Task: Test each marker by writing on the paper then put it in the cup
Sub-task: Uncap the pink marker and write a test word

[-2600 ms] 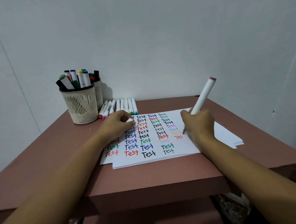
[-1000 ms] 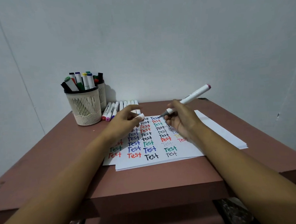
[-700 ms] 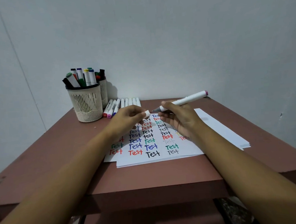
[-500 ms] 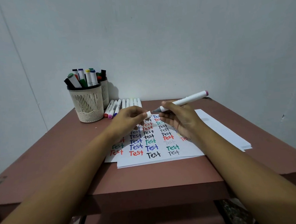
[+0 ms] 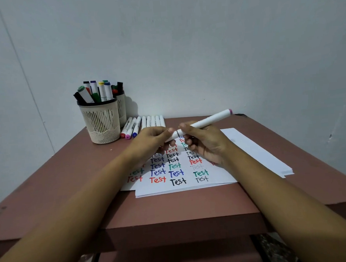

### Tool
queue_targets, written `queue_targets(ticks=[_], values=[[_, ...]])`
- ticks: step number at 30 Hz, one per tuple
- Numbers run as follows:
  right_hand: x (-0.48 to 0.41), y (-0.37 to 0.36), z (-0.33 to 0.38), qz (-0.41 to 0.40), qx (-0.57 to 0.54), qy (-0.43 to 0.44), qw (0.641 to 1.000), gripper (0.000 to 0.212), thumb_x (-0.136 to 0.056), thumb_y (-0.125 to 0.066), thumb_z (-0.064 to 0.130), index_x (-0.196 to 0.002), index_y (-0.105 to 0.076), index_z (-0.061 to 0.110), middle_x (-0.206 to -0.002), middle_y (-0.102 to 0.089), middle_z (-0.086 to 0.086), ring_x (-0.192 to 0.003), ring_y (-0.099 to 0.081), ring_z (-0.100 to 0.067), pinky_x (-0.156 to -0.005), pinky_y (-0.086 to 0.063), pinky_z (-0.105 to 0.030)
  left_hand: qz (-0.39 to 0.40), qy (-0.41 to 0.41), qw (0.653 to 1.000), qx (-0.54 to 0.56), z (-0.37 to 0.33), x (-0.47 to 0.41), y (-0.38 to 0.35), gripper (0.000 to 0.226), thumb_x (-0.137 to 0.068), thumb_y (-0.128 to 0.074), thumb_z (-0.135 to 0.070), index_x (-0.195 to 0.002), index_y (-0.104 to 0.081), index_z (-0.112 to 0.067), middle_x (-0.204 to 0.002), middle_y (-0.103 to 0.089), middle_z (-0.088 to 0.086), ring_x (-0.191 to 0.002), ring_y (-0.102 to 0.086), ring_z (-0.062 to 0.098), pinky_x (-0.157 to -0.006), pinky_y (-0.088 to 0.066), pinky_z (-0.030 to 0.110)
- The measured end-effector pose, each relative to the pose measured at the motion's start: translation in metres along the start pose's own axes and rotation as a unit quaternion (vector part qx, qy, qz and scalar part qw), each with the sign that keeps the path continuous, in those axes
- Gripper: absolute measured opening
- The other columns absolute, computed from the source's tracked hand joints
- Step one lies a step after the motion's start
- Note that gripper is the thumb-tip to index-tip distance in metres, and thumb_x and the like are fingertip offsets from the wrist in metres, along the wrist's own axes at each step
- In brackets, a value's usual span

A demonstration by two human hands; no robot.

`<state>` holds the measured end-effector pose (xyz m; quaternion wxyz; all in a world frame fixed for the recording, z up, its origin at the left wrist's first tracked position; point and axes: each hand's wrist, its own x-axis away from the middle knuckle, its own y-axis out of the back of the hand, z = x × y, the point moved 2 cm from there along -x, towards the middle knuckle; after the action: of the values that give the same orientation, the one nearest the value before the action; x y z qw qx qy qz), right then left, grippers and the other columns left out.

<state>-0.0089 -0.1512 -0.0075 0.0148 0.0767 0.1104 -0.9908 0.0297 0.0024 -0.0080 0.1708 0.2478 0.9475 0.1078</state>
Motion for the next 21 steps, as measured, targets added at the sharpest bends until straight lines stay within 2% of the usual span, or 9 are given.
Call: queue_targets(ticks=[3,7,12,16,21], values=[[0.0,-0.001,0.0,-0.003,-0.007,0.001,1.0,0.014,-0.088,-0.064,0.014,-0.075,-0.062,0.009,-0.054,-0.052,0.001,-0.046,-0.049,-0.006,-0.041,-0.038,-0.014,-0.008,-0.01,1.0,-0.007,-0.003,0.001,-0.002,0.025,-0.097,-0.046,-0.023,-0.088,-0.062,-0.006,-0.066,-0.058,0.0,-0.056,-0.044,0.009,-0.054,-0.037,0.023],[0.0,-0.002,-0.001,-0.003,-0.017,0.007,1.0,0.013,-0.087,-0.064,0.013,-0.075,-0.063,0.009,-0.054,-0.055,0.001,-0.046,-0.051,-0.006,-0.043,-0.041,-0.014,-0.038,-0.023,0.999,-0.017,-0.003,0.0,-0.004,0.027,-0.097,-0.046,-0.021,-0.094,-0.059,0.003,-0.069,-0.057,0.004,-0.057,-0.042,0.012,-0.057,-0.036,0.027],[-0.002,-0.001,-0.003,-0.003,-0.019,0.015,1.0,0.012,-0.088,-0.064,0.012,-0.077,-0.063,0.008,-0.053,-0.055,0.001,-0.046,-0.052,-0.005,-0.044,-0.043,-0.013,-0.053,-0.035,0.998,-0.008,-0.003,-0.001,-0.01,0.023,-0.097,-0.046,-0.018,-0.085,-0.057,-0.003,-0.068,-0.058,0.004,-0.055,-0.043,0.012,-0.055,-0.035,0.027],[-0.003,-0.001,-0.003,-0.011,-0.029,0.009,0.999,0.013,-0.088,-0.064,0.012,-0.077,-0.062,0.006,-0.054,-0.055,0.0,-0.046,-0.051,-0.006,-0.044,-0.044,-0.013,-0.061,-0.026,0.998,0.001,-0.005,-0.002,-0.012,0.023,-0.097,-0.046,-0.018,-0.087,-0.057,0.0,-0.067,-0.057,0.004,-0.055,-0.042,0.013,-0.054,-0.036,0.025],[-0.003,0.0,-0.001,-0.033,-0.055,-0.004,0.998,0.014,-0.089,-0.063,0.014,-0.077,-0.061,0.007,-0.055,-0.054,-0.001,-0.046,-0.05,-0.006,-0.042,-0.042,-0.013,-0.061,0.035,0.989,0.128,-0.005,-0.004,-0.011,0.016,-0.093,-0.053,-0.014,-0.083,-0.062,-0.005,-0.064,-0.059,0.002,-0.056,-0.046,0.009,-0.053,-0.043,0.019]])
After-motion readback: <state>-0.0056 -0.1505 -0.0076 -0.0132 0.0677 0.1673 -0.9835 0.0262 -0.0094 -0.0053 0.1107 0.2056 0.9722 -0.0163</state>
